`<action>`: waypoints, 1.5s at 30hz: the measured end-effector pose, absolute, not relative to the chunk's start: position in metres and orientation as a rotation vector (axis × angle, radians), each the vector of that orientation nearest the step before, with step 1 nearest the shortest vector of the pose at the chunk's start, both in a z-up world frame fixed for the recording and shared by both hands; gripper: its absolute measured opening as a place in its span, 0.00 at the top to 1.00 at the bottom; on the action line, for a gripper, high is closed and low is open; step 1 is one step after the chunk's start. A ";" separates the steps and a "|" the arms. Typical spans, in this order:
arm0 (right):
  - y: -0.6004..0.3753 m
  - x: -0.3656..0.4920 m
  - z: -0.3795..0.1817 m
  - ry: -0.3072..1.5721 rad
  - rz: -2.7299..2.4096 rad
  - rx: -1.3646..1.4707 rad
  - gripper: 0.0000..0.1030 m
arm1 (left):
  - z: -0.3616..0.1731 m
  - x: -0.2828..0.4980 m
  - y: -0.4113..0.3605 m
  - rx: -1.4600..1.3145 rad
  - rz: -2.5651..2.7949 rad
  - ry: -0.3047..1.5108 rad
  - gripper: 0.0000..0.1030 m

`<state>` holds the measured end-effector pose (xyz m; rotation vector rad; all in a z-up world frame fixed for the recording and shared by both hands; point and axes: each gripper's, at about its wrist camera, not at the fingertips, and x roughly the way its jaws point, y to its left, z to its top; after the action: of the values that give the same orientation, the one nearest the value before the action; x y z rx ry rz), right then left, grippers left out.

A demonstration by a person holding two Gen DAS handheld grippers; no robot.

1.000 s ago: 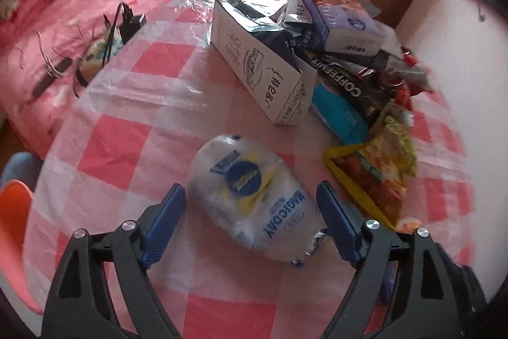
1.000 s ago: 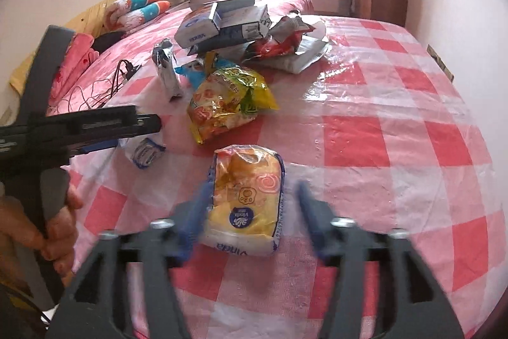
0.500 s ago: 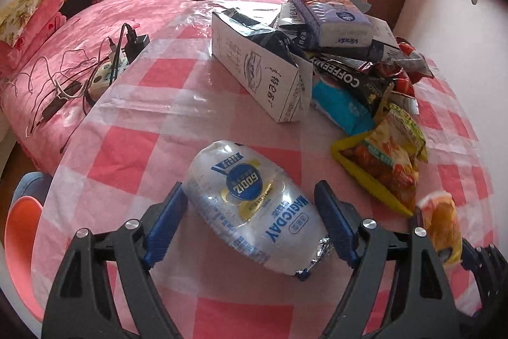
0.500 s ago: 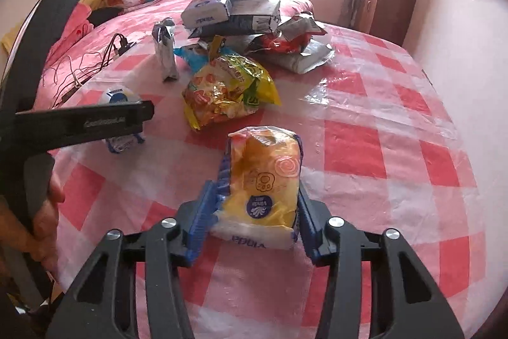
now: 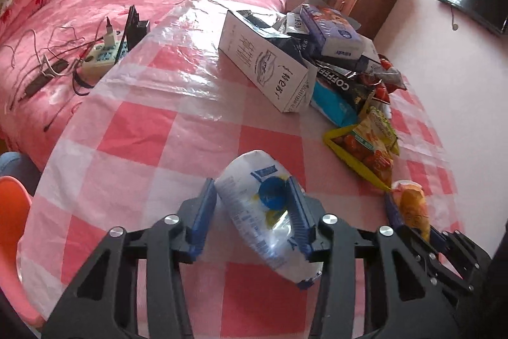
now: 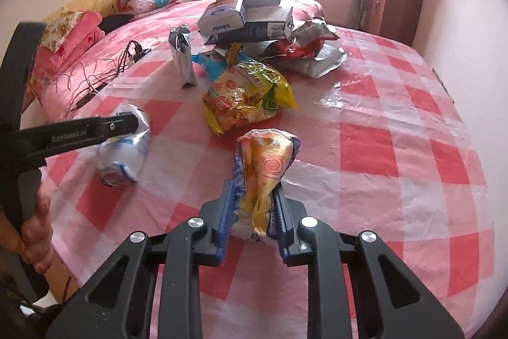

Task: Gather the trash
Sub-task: 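Lift the Magicday bag with the left tool while the right tool holds the yellow wrapper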

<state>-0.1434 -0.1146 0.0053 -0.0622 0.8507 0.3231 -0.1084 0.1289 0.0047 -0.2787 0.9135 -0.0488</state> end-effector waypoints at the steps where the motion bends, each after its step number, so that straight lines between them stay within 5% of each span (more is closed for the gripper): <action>1: -0.113 -0.144 0.006 0.850 0.325 -0.063 0.76 | 0.004 -0.109 0.130 -0.276 -0.060 0.910 0.56; 12: -0.091 -0.156 0.008 0.859 0.465 -0.024 0.76 | -0.001 -0.116 0.140 -0.406 -0.196 0.908 0.67; 22: -0.067 -0.169 0.003 0.844 0.480 -0.099 0.76 | -0.012 -0.124 0.134 -0.558 -0.345 0.910 0.65; 24: -0.067 -0.169 0.002 0.838 0.475 -0.103 0.76 | -0.011 -0.126 0.129 -0.553 -0.361 0.898 0.55; 33: -0.066 -0.174 -0.001 0.800 0.462 -0.124 0.75 | -0.005 -0.137 0.112 -0.424 -0.356 0.881 0.53; 38: -0.078 -0.173 0.000 0.787 0.442 -0.097 0.75 | 0.003 -0.152 0.111 -0.288 -0.323 0.866 0.20; 45: -0.116 -0.162 0.012 0.761 0.369 0.008 0.75 | 0.012 -0.181 0.086 -0.078 -0.311 0.848 0.15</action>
<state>-0.1619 -0.1164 0.0120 0.0080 0.7610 0.3694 -0.1810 0.0861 0.0117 -0.0777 0.8485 -0.3113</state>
